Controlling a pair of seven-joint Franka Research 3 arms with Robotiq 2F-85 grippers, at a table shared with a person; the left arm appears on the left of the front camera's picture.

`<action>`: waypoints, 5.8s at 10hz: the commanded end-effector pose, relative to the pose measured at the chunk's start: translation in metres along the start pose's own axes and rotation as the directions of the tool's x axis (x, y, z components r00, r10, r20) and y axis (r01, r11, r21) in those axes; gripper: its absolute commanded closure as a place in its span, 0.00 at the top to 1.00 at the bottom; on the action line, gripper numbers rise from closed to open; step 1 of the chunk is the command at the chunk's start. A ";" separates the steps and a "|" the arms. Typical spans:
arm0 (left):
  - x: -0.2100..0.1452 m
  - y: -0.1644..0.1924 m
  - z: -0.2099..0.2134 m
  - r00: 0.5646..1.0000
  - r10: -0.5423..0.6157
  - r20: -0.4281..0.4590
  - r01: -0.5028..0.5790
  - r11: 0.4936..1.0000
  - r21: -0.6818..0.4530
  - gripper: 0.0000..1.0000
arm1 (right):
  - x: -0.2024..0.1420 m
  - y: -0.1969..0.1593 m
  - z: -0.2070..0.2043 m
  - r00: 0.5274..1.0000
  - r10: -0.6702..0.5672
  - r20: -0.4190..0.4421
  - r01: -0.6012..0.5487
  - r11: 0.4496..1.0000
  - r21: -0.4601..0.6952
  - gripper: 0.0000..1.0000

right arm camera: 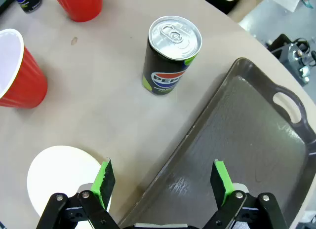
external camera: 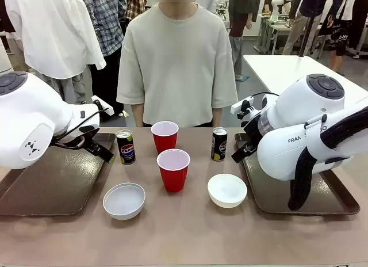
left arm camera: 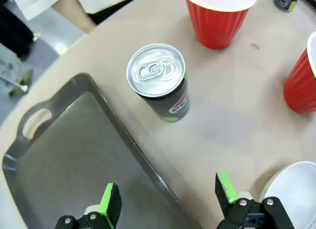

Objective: Prepare tableware on both trays.
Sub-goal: Pick up a Picnic Bowl from the table and place it on a Handle tray.

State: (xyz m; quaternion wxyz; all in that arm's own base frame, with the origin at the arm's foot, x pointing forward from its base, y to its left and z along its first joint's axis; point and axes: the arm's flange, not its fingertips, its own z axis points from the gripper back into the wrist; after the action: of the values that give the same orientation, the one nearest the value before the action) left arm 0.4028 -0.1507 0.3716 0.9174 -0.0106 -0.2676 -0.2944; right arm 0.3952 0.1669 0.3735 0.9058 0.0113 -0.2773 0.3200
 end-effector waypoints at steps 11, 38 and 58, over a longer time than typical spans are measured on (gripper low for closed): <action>0.000 0.000 0.000 1.000 0.000 0.000 0.000 1.000 0.000 1.00 | 0.000 0.000 0.000 1.000 0.000 0.000 0.000 1.000 0.000 1.00; -0.103 0.139 0.114 0.825 0.519 -0.224 -0.475 0.423 -0.771 1.00 | -0.141 -0.133 0.104 0.668 -0.616 -0.417 0.686 0.292 0.667 1.00; -0.027 0.058 0.127 0.920 0.237 -0.311 -0.361 0.824 -0.438 1.00 | -0.141 -0.133 0.104 0.668 -0.616 -0.417 0.686 0.292 0.667 1.00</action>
State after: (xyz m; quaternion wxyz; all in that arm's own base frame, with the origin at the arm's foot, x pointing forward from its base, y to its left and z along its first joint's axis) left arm 0.3553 -0.0417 0.4736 0.9237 -0.3268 -0.0736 -0.1860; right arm 0.3284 -0.0412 0.4114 0.8707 0.4906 -0.0332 0.0043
